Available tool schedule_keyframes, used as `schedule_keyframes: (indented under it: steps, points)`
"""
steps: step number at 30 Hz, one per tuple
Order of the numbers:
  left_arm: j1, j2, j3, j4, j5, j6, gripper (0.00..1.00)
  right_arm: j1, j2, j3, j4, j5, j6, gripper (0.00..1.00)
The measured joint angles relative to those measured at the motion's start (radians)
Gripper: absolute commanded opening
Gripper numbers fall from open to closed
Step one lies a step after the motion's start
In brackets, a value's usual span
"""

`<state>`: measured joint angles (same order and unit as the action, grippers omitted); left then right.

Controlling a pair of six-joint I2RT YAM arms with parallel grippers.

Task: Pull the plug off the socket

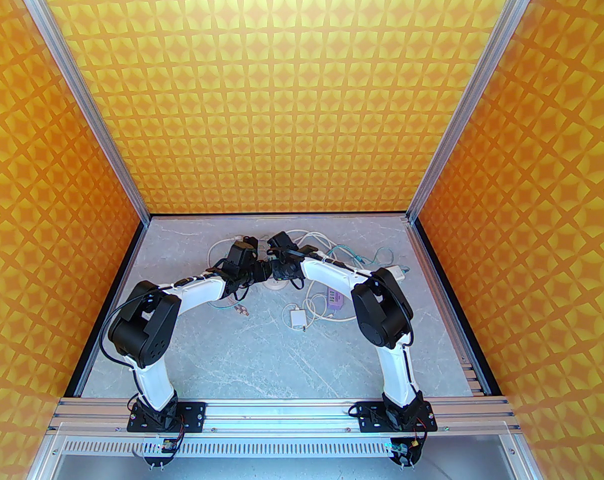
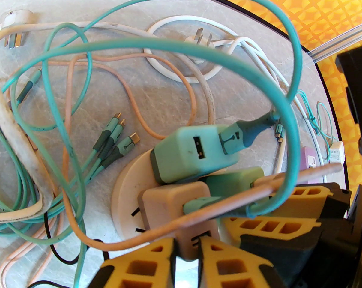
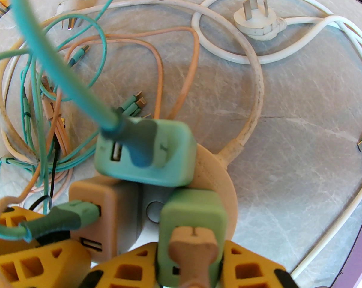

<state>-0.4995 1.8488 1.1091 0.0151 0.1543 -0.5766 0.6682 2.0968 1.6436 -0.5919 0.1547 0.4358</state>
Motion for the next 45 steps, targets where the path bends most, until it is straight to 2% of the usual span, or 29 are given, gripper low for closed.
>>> schedule_keyframes:
  steps: [4, 9, 13, 16, 17, 19, 24, 25, 28, 30, 32, 33, 34, 40, 45]
  points:
    - [0.000, 0.005, 0.013, -0.021, -0.006, 0.003, 0.19, 0.022, 0.026, 0.051, -0.050, 0.052, -0.013, 0.03]
    - [0.000, 0.009, 0.018, -0.037, -0.007, 0.010, 0.19, 0.024, 0.026, 0.052, -0.055, 0.058, -0.018, 0.03]
    - [0.000, -0.016, 0.008, -0.038, -0.011, 0.008, 0.26, 0.024, 0.026, 0.052, -0.057, 0.057, -0.018, 0.03]
    - [-0.002, -0.055, -0.021, -0.063, -0.027, 0.009, 0.27, 0.032, 0.025, 0.051, -0.059, 0.036, -0.017, 0.03]
    - [-0.003, -0.072, -0.032, -0.076, -0.035, 0.008, 0.30, 0.038, 0.025, 0.051, -0.061, 0.028, -0.016, 0.03]
    - [-0.002, -0.124, -0.070, -0.112, -0.057, -0.003, 0.43, 0.054, 0.019, 0.051, -0.067, 0.010, -0.008, 0.03]
    - [-0.003, -0.272, -0.175, -0.134, -0.074, -0.043, 0.55, 0.071, -0.001, 0.051, -0.066, -0.030, 0.008, 0.04]
    - [-0.003, -0.304, -0.204, -0.121, -0.074, -0.055, 0.54, 0.071, -0.003, 0.051, -0.066, -0.036, 0.011, 0.04]
    - [-0.010, -0.400, -0.296, -0.063, -0.067, -0.080, 0.27, 0.071, -0.006, 0.051, -0.059, -0.047, 0.019, 0.04]
    - [-0.018, -0.453, -0.356, -0.003, -0.062, -0.099, 0.25, 0.072, -0.006, 0.051, -0.058, -0.055, 0.026, 0.04]
    - [-0.023, -0.492, -0.409, 0.055, -0.060, -0.119, 0.16, 0.072, -0.006, 0.051, -0.054, -0.061, 0.032, 0.04]
    - [-0.025, -0.503, -0.431, 0.080, -0.058, -0.130, 0.05, 0.072, -0.006, 0.051, -0.054, -0.063, 0.035, 0.04]
    - [-0.028, -0.507, -0.446, 0.098, -0.058, -0.139, 0.00, 0.072, -0.006, 0.051, -0.054, -0.066, 0.039, 0.04]
    - [-0.048, -0.481, -0.519, 0.267, -0.058, -0.252, 0.00, 0.072, -0.006, 0.051, -0.048, -0.078, 0.061, 0.04]
    - [-0.075, -0.345, -0.579, 0.459, -0.058, -0.402, 0.00, 0.072, -0.006, 0.050, -0.040, -0.085, 0.076, 0.04]
